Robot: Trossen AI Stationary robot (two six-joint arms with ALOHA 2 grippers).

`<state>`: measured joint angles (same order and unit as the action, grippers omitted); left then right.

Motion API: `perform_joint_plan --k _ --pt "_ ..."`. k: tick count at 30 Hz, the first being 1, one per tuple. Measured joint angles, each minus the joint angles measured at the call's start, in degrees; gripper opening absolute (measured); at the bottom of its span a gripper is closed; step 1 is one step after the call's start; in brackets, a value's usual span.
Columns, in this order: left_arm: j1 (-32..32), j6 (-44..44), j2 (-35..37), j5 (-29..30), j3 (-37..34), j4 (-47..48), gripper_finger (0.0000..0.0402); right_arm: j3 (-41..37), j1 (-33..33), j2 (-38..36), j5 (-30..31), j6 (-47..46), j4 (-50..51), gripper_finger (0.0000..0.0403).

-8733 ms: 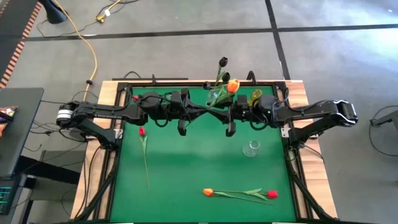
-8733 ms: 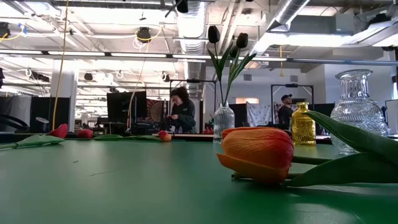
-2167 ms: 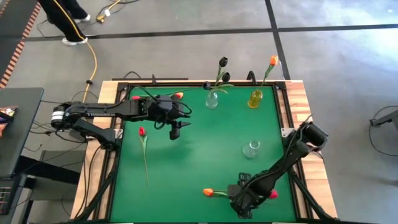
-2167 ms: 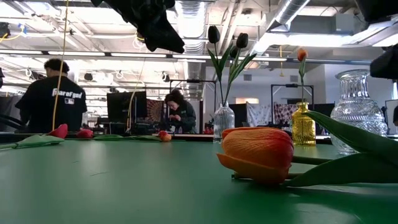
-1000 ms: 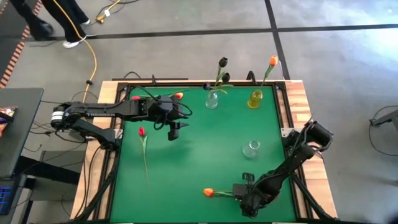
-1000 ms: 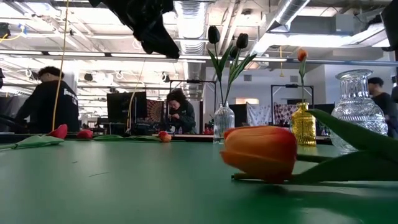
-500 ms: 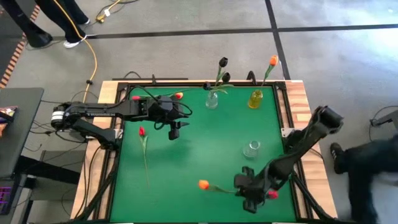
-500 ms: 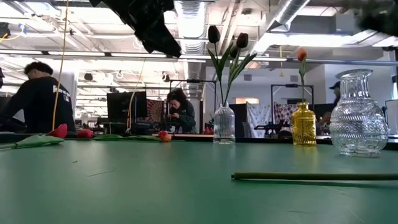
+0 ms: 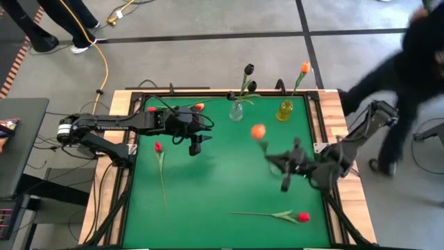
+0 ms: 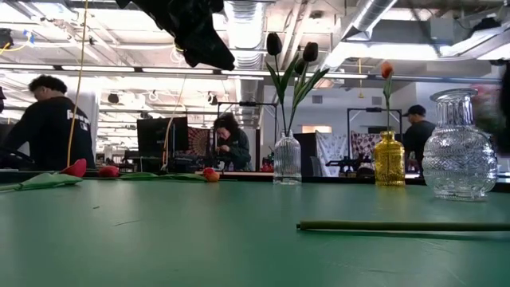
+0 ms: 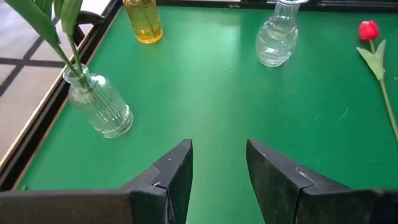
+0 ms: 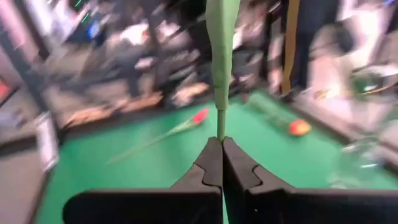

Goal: Sort flowers into vase by color
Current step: Put the bottom orange flower into the yellow vase

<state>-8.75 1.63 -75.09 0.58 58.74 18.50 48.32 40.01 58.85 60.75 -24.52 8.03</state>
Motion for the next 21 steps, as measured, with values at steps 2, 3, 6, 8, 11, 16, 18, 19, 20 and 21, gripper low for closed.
perform_joint_plan --k 2,3,6,8,11,16,18,19,20,21 --pt "-0.02 -0.81 0.0 -0.05 0.0 -0.04 0.0139 -5.14 -1.59 -4.77 2.46 2.88 -5.06 0.0019" --pt "0.0 -1.15 0.0 -0.07 0.0 -0.02 0.0139 -7.62 -2.9 -7.22 3.24 3.77 -7.45 0.0019" --pt "-0.02 -2.18 0.0 -0.05 0.0 -0.02 0.0139 -13.81 -9.02 -13.88 3.9 8.01 -15.3 0.0019" --pt "-0.02 -3.21 0.0 0.0 0.0 -0.02 0.0139 -17.02 -13.98 -17.29 4.04 13.85 -20.13 0.0019" --pt "-0.02 -5.12 0.0 0.4 0.0 0.0 0.0139 -20.12 -22.31 -20.86 3.63 25.16 -26.48 0.0019" --pt "0.0 -8.23 0.0 2.21 0.0 0.02 0.0139 -22.82 -37.74 -23.6 -4.65 33.95 -29.22 0.0019" --pt "-0.02 -9.49 0.0 2.54 0.0 0.02 0.0139 -23.71 -44.31 -23.75 -10.7 34.01 -29.71 0.0019" --pt "-0.02 -9.91 0.0 2.81 0.0 0.02 0.0139 -24.14 -47.79 -23.74 -13.77 34.02 -30.15 0.0019" --pt "-0.02 -10.33 0.0 2.89 0.0 0.02 0.0139 -24.59 -51.16 -23.62 -17.01 34.01 -30.72 0.0019" --pt "-0.02 -10.69 0.0 3.08 0.0 0.02 0.0139 -25.12 -54.48 -23.38 -20.13 33.6 -31.19 0.0019"
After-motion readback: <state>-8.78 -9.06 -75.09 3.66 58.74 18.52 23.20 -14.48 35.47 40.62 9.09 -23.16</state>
